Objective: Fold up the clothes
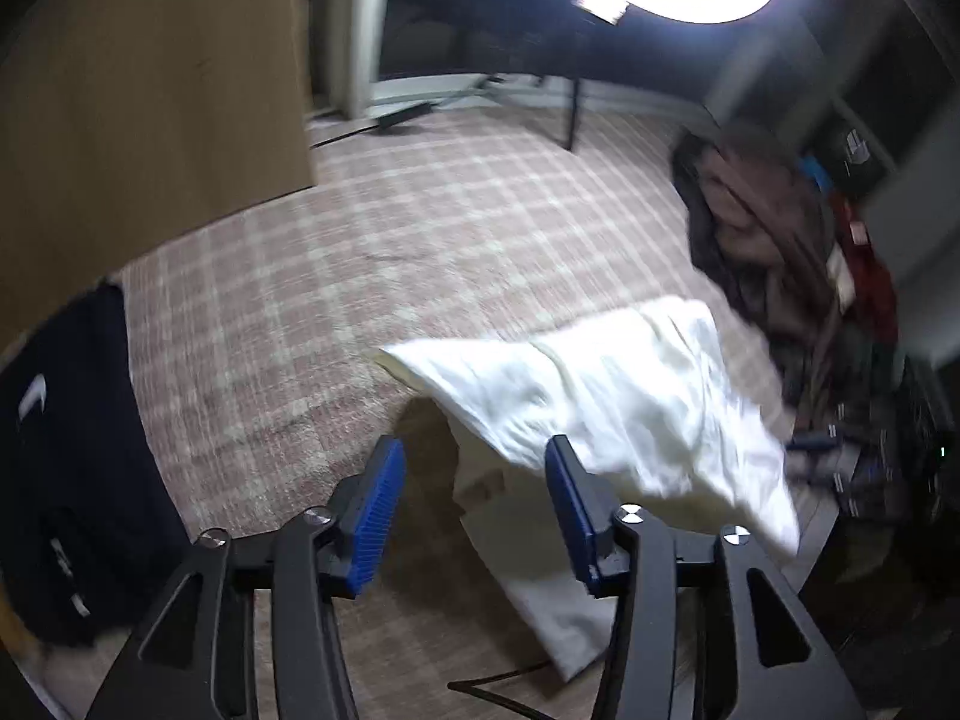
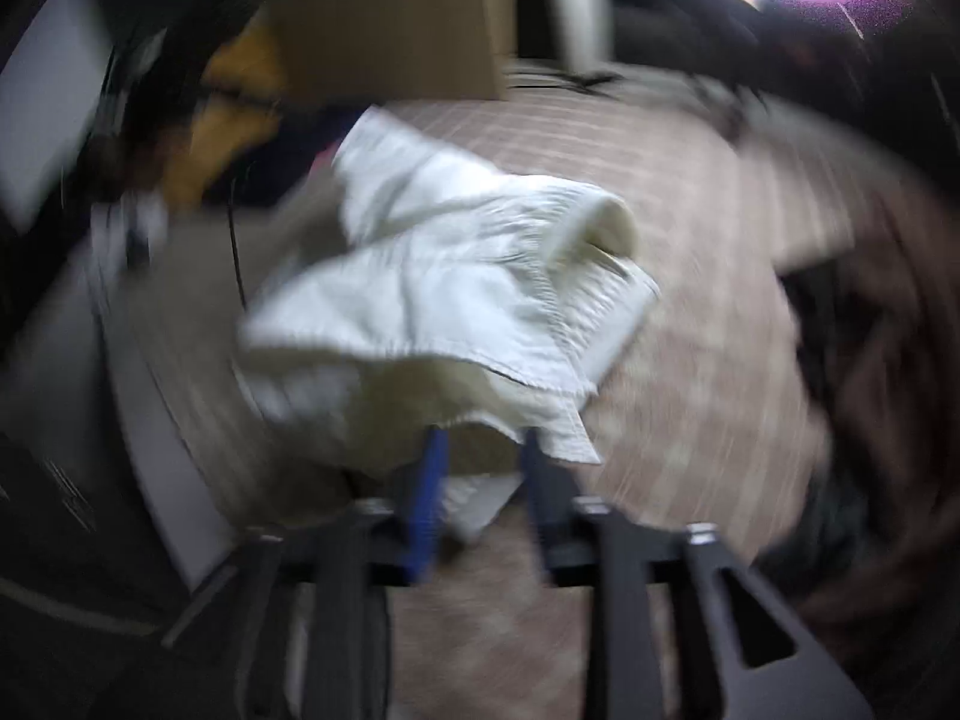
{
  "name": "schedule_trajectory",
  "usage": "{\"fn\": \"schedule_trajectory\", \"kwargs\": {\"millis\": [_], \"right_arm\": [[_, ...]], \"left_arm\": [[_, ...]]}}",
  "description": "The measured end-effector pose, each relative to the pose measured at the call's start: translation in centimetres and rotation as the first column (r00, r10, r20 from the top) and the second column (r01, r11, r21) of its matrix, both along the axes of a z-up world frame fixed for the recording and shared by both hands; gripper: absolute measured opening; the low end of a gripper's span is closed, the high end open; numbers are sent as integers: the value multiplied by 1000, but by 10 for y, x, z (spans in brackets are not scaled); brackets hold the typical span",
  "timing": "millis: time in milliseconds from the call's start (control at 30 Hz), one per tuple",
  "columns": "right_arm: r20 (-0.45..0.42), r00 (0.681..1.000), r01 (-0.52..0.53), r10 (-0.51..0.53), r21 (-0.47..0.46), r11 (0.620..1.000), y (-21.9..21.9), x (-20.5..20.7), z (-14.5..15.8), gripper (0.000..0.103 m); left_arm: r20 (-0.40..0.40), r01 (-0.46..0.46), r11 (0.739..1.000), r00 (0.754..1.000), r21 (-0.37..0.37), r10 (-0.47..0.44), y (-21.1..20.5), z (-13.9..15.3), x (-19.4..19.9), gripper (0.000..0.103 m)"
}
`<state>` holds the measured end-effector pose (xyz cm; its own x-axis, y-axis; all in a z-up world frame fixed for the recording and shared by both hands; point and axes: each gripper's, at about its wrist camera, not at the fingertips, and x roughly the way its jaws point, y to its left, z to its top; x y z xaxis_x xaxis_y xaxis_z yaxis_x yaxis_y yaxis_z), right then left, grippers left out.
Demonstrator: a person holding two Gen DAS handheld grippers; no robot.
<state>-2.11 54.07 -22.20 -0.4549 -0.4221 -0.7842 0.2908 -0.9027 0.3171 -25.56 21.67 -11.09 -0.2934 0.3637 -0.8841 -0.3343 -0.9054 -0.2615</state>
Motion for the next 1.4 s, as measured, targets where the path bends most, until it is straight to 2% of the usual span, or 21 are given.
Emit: {"fn": "schedule_trajectory", "kwargs": {"millis": [67, 133, 167, 267, 333, 400, 433, 467, 533, 600, 667, 800, 933, 1000, 1067, 1133, 1233, 1267, 1333, 1400], "right_arm": [[45, 992, 125, -119, -160, 979, 18, 4, 7, 53], [117, 973, 225, -198, -311, 923, 27, 4, 9, 57], [154, 966, 250, -208, -351, 903, 24, 0, 7, 61], [236, 954, 268, -188, -380, 885, 0, -9, 0, 62], [265, 951, 251, -158, -368, 895, -22, -17, -6, 62], [282, 949, 243, -144, -357, 902, -39, -28, -14, 62], [285, 947, 242, -145, -340, 909, -45, -35, -20, 62], [288, 945, 242, -154, -303, 922, -50, -42, -26, 62], [286, 949, 216, -135, -272, 938, -58, -50, -35, 59], [268, 960, 160, -79, -295, 942, -63, -52, -37, 20], [253, 966, 115, -47, -262, 958, -64, -50, -30, 12], [214, 977, 39, 5, -200, 979, -55, -39, -3, 8], [227, 973, 6, 38, -187, 982, -43, -21, 20, 8], [234, 971, -12, 50, -163, 987, -41, -7, 25, 8], [260, 964, -7, 47, -152, 988, -39, 3, 15, 8], [299, 954, 14, 27, -135, 991, -37, 7, -7, 7], [312, 950, 45, -18, -82, 996, -35, 2, -39, 7], [316, 948, 57, -28, -85, 995, -35, -3, -44, 7], [336, 942, 63, -28, -94, 994, -34, -10, -47, 9], [327, 945, 47, -20, -74, 996, -29, -8, -37, 14]], "left_arm": [[38, -59, 998, 998, 37, 58, -7, -8, -13, 61], [78, -94, 994, 993, 56, 89, -8, -16, -24, 62], [81, -89, 995, 993, 44, 86, -5, -20, -27, 62], [110, -66, 998, 992, 13, 64, 7, -40, -32, 62], [139, -51, 998, 989, 29, 47, 14, -53, -32, 61], [125, -31, 999, 992, 23, 28, 20, -61, -28, 58], [105, -23, 1000, 994, 21, 21, 23, -63, -26, 53], [86, -15, 1000, 996, 23, 13, 25, -64, -23, 40], [61, 1, 1000, 998, 30, -3, 28, -65, -17, 24], [32, 16, 1000, 999, 22, -17, 29, -62, -11, 14], [18, 19, 999, 1000, 45, -20, 28, -57, -3, 5], [-41, 67, 995, 997, 67, -65, 30, -41, 25, 4], [-45, 85, 991, 996, 102, -81, 31, -31, 58, 4], [-40, 87, 989, 996, 120, -82, 27, -35, 74, 4], [15, 66, 986, 998, 152, -69, 21, -55, 88, 4], [98, 37, 984, 994, 175, -55, 19, -87, 96, 3], [188, 2, 991, 982, 133, -28, 17, -129, 102, 1], [204, -13, 991, 979, 137, -15, 15, -134, 100, 0], [202, -38, 988, 979, 153, 6, 7, -122, 97, 0], [148, -40, 988, 989, 150, 17, -2, -94, 97, 0]]}}
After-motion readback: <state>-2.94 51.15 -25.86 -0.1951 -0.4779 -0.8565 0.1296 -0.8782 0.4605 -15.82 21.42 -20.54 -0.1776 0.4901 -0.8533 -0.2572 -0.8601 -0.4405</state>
